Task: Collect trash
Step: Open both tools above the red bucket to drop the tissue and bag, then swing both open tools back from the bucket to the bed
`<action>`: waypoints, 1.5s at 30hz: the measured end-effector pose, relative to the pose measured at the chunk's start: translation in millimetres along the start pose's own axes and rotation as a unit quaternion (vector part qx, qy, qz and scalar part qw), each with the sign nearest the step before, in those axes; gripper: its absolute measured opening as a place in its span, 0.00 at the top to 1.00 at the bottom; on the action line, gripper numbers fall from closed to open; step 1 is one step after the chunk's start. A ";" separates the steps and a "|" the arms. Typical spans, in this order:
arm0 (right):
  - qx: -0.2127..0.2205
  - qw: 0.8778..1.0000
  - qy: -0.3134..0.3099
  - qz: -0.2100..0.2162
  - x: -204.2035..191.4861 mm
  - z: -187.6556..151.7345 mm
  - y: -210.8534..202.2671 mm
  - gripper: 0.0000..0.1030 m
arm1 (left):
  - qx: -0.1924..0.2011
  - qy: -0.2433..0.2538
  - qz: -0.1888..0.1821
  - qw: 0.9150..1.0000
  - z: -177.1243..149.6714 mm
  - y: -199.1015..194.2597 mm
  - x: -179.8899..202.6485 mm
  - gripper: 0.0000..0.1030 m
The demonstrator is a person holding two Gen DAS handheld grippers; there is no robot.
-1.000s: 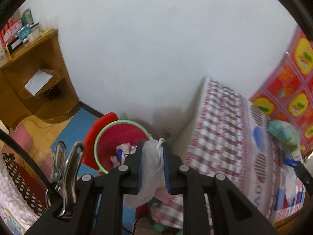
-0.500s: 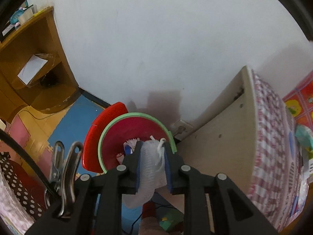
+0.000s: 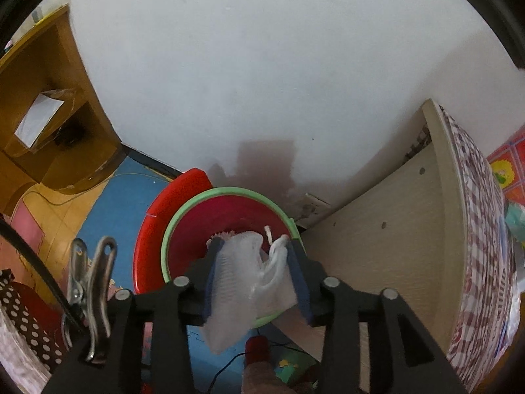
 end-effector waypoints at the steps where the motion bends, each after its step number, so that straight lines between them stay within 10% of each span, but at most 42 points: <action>1: 0.000 1.000 -0.002 0.001 -1.8 0.7 0.9 0.85 | 0.000 0.000 0.000 1.000 0.7 0.4 0.0 0.56; 32: -0.032 0.999 -0.029 0.025 -37.3 9.8 44.6 0.85 | -0.034 0.019 -0.006 0.999 2.5 1.5 -5.5 0.29; 45: -0.087 0.993 -0.066 0.044 -74.8 34.1 123.6 0.85 | -0.009 -0.064 0.029 0.997 -23.8 -48.2 -53.7 0.30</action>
Point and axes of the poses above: each gripper's, at about its wrist camera, not at the fingertips, and y roughly the way its jaws point, x to its right, z to its top, the point moved 2 cm from there along y, roughly the way its jaws point, and after that the axes turned 5 degrees about -x, right-handed, at the moved point
